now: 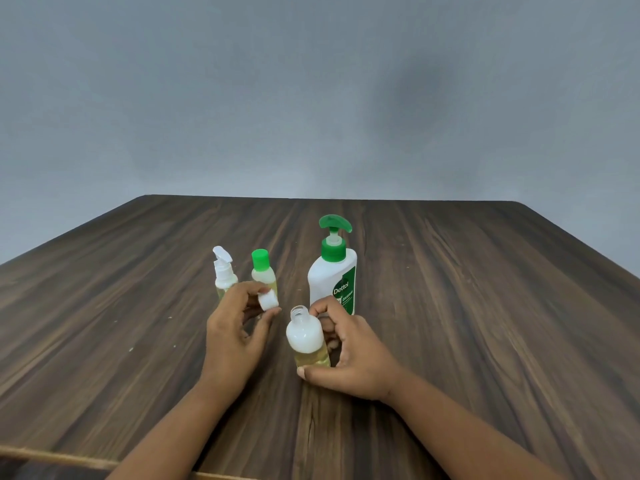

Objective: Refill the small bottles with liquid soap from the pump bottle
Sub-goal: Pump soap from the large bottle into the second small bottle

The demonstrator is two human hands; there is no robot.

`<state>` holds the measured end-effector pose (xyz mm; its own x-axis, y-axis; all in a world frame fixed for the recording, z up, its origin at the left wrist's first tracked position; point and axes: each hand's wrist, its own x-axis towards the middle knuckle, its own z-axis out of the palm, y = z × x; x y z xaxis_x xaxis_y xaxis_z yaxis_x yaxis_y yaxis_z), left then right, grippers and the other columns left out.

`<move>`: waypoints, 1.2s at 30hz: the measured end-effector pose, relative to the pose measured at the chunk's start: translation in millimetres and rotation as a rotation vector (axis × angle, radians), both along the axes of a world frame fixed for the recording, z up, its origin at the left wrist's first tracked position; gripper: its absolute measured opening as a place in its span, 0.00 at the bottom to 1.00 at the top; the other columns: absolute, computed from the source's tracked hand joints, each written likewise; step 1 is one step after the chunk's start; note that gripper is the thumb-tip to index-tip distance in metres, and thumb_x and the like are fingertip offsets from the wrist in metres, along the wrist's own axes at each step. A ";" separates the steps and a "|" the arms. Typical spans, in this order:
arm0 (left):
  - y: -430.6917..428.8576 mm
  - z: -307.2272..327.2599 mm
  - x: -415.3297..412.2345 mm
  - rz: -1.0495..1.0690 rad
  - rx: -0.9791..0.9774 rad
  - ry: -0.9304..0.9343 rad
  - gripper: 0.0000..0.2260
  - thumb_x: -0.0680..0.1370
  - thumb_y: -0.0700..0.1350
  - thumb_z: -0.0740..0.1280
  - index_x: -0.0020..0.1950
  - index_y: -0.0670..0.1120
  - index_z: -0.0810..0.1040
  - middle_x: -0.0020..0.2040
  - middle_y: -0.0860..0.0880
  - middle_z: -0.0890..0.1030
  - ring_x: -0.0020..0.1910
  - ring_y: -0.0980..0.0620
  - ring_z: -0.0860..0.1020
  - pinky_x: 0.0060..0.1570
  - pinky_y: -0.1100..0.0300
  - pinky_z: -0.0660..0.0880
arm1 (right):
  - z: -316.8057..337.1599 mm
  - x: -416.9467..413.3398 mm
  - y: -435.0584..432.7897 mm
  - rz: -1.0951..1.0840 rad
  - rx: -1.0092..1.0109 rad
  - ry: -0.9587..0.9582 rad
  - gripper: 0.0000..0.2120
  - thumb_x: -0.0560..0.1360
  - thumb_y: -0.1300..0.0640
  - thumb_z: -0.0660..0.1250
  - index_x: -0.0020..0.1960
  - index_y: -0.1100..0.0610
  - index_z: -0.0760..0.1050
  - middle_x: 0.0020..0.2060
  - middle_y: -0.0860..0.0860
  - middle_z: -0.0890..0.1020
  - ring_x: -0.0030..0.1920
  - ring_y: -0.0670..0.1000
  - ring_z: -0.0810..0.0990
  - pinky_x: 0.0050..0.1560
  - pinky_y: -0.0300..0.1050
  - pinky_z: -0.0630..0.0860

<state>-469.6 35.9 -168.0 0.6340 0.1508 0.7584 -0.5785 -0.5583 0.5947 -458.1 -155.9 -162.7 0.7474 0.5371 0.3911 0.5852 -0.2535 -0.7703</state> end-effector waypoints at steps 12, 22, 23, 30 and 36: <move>-25.8 19.8 -16.9 -0.231 -0.357 -0.185 0.07 0.74 0.44 0.68 0.50 0.50 0.73 0.48 0.45 0.83 0.50 0.47 0.82 0.45 0.62 0.77 | -0.7 1.1 3.2 -0.041 -0.078 -0.002 0.26 0.65 0.48 0.77 0.54 0.48 0.65 0.43 0.50 0.83 0.40 0.50 0.81 0.43 0.54 0.79; -32.1 7.4 -17.0 -0.266 -0.208 -0.076 0.08 0.71 0.43 0.71 0.47 0.44 0.75 0.46 0.44 0.83 0.47 0.47 0.83 0.46 0.51 0.80 | -0.6 1.1 3.6 -0.026 -0.107 -0.049 0.26 0.66 0.44 0.75 0.54 0.48 0.64 0.49 0.47 0.82 0.46 0.46 0.82 0.45 0.51 0.81; -32.3 8.2 -18.0 -0.277 -0.212 -0.074 0.08 0.71 0.43 0.71 0.47 0.45 0.75 0.45 0.44 0.83 0.46 0.47 0.83 0.46 0.52 0.80 | -0.7 1.4 3.6 -0.026 -0.106 -0.051 0.26 0.66 0.44 0.75 0.54 0.47 0.64 0.49 0.47 0.82 0.46 0.46 0.82 0.45 0.51 0.81; -31.6 10.4 -18.3 -0.272 -0.194 -0.077 0.07 0.70 0.43 0.71 0.47 0.47 0.77 0.45 0.50 0.83 0.46 0.49 0.83 0.47 0.56 0.79 | -2.7 2.2 4.3 -0.026 -0.103 -0.074 0.25 0.66 0.44 0.75 0.53 0.47 0.63 0.47 0.48 0.82 0.44 0.47 0.82 0.43 0.53 0.79; -33.2 11.0 -17.0 -0.286 -0.177 -0.032 0.05 0.73 0.46 0.67 0.48 0.53 0.76 0.45 0.49 0.83 0.47 0.47 0.82 0.47 0.50 0.79 | -4.2 2.1 5.3 -0.036 -0.102 -0.099 0.25 0.66 0.43 0.75 0.54 0.47 0.63 0.41 0.50 0.82 0.40 0.51 0.81 0.41 0.56 0.78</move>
